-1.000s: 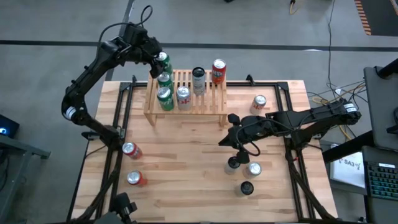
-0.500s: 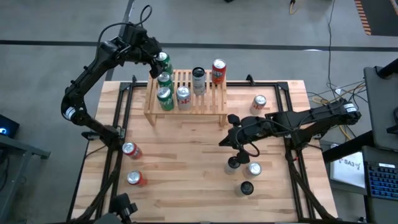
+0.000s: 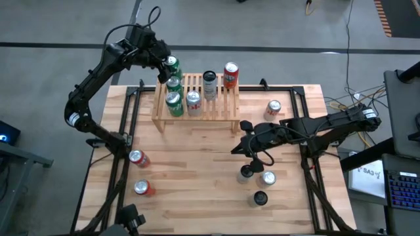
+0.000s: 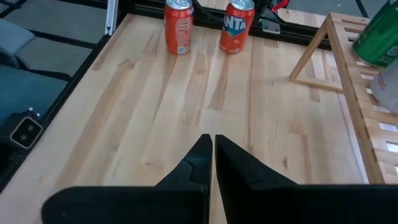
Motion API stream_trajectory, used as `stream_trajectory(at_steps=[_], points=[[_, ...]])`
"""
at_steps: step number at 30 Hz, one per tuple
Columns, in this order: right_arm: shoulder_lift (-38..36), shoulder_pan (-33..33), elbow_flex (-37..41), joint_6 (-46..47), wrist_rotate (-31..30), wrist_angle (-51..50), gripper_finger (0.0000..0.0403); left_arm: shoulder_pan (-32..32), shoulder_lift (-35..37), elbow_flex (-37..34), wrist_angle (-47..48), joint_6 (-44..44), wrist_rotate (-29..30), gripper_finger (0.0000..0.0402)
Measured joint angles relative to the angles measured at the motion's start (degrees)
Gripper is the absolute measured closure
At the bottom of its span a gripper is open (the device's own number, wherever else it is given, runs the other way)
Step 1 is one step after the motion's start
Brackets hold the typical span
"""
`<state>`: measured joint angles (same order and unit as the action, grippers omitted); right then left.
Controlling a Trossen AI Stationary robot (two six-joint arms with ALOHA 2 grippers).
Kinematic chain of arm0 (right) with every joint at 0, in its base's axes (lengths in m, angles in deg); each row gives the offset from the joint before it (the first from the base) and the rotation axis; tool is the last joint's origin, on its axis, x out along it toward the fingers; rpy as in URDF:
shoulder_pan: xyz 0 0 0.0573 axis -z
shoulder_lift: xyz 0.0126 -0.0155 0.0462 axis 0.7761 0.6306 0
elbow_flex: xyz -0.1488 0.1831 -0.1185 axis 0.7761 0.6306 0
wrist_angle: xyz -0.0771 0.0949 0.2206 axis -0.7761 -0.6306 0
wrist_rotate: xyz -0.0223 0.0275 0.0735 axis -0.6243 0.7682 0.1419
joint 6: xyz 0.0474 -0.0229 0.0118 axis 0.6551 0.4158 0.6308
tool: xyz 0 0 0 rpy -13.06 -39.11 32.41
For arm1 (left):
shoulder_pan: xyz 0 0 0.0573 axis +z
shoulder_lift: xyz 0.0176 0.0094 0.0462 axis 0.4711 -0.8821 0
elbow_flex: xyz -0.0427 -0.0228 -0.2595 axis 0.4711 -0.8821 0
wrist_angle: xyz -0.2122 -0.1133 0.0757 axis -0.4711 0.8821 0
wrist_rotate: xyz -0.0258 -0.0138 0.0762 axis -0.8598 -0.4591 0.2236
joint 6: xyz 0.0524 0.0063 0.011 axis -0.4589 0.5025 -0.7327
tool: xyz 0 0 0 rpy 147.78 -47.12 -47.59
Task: Place canned beverage on shelf
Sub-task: Put the green soda can on the shelf
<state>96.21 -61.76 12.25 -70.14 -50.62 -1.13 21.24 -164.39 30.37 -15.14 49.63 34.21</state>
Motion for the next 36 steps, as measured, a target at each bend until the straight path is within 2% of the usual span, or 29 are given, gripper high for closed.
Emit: stream_trajectory(at_steps=[22, 36], points=[[0.0, 0.0, 0.0, -0.8, 0.0, 0.1, 0.0394, 0.0, 0.0, -0.3, -1.0, 0.0, 0.3, 0.0120], [0.0, 0.0, 0.0, -0.8, 0.0, 0.9, 0.0394, 0.0, 0.0, -6.3, -5.1, 0.3, 0.6, 0.0120]])
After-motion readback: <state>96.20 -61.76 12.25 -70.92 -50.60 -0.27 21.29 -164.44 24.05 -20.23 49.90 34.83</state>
